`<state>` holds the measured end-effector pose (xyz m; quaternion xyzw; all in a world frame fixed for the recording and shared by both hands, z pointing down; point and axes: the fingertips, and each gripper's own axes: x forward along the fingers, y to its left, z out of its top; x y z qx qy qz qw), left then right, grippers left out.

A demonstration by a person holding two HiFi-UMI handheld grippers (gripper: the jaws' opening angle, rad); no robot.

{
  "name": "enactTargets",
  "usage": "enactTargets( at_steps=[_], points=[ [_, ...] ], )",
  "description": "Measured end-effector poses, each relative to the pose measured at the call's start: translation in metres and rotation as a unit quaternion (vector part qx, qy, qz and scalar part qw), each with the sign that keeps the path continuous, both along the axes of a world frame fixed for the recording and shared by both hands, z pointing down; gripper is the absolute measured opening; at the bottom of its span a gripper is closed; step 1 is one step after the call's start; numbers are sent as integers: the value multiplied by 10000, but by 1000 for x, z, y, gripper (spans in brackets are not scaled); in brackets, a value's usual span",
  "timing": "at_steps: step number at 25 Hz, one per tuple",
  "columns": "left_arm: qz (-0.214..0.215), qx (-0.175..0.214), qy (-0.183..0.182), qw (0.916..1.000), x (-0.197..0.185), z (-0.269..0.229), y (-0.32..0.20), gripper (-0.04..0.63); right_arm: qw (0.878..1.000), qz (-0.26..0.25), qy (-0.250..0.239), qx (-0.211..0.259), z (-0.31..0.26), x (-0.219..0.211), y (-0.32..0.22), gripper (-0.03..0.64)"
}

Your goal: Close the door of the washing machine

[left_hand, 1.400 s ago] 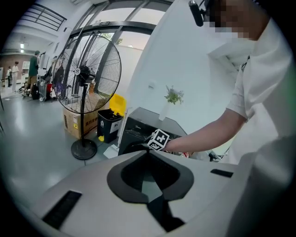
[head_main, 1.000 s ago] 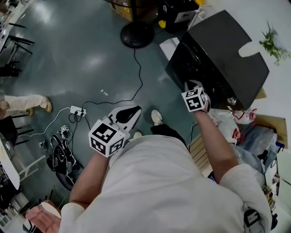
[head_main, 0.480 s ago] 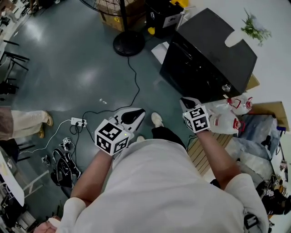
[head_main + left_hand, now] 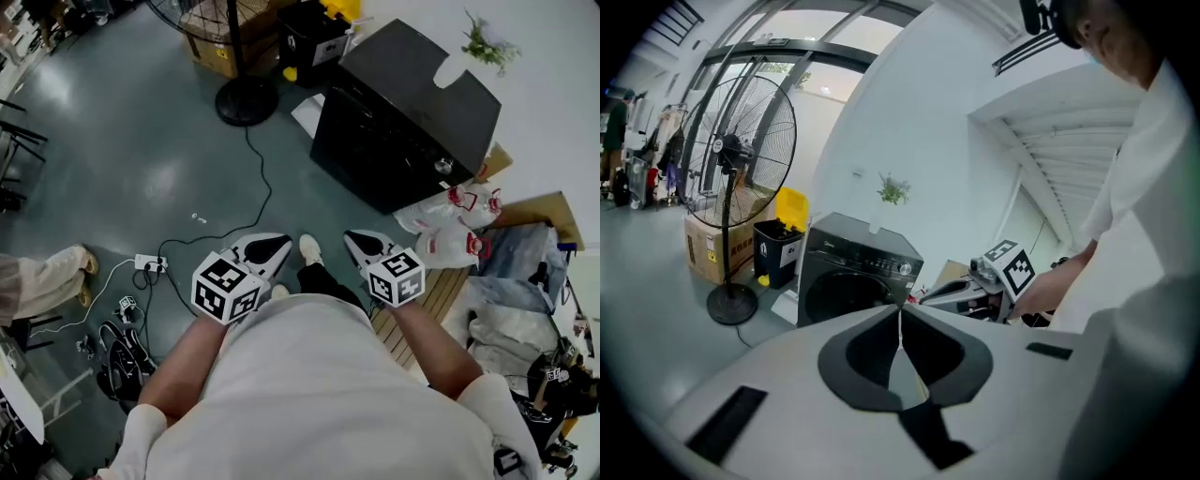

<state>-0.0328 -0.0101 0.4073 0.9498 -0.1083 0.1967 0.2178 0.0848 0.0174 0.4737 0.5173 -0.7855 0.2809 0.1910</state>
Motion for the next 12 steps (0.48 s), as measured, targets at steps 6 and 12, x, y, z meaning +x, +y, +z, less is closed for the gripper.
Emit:
enactTargets(
  at_steps=[6, 12],
  points=[
    [-33, 44, 51, 10000, -8, -7, 10, 21, 9998, -100, -126, 91, -16, -16, 18, 8],
    [-126, 103, 43, 9999, -20, -7, 21, 21, 9994, -209, -185, 215, -21, -28, 26, 8]
  ],
)
